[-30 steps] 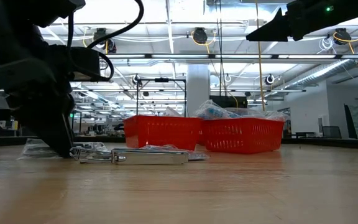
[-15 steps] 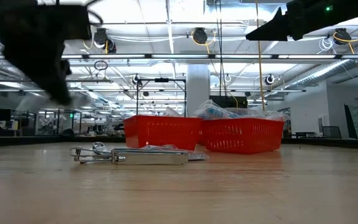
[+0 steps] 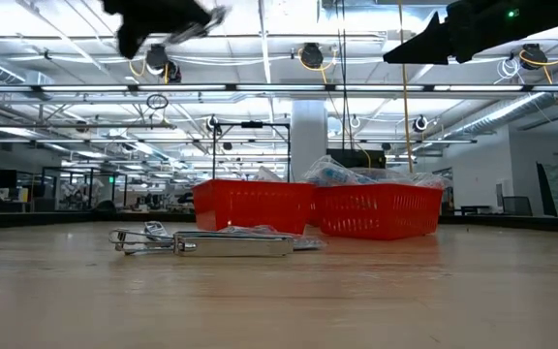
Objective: Pick & Place Travel size toiletries
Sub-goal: Put the silver nail cutter into the bottom left red bin
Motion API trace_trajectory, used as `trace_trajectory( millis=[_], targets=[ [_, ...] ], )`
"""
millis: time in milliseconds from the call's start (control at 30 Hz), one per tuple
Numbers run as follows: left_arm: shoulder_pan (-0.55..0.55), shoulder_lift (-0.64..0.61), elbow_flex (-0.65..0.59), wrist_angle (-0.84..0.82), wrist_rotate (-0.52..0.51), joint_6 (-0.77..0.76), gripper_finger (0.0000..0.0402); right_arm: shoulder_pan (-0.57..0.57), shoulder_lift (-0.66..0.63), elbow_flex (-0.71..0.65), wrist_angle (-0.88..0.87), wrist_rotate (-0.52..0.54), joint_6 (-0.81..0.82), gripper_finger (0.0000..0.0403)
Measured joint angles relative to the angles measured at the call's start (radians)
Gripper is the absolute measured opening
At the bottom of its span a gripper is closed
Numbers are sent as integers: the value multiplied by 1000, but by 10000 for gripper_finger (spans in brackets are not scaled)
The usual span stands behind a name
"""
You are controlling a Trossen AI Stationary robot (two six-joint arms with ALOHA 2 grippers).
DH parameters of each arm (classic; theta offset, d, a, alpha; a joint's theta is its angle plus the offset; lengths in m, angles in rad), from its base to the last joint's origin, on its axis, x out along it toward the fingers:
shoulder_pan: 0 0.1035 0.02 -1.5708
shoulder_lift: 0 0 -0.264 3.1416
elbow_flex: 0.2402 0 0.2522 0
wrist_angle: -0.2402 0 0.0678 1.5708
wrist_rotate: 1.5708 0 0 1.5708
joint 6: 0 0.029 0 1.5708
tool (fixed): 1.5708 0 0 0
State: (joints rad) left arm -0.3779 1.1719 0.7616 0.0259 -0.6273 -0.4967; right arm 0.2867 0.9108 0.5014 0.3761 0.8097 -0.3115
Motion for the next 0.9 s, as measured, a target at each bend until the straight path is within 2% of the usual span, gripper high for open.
trace_trajectory(
  millis=[100,200,433,700,900],
  targets=[
    [49,37,0,120,91,85,27,0,0,0,1,0,0,212],
    [93,68,0,218,130,94,27,0,0,0,1,0,1,212],
    [162,184,0,211,131,-34,47,0,0,0,1,1,3,212],
    [183,342,0,215,149,-164,34,0,0,0,0,1,3,212],
    [193,423,0,212,159,-267,59,0,0,0,0,1,3,212]
  ],
)
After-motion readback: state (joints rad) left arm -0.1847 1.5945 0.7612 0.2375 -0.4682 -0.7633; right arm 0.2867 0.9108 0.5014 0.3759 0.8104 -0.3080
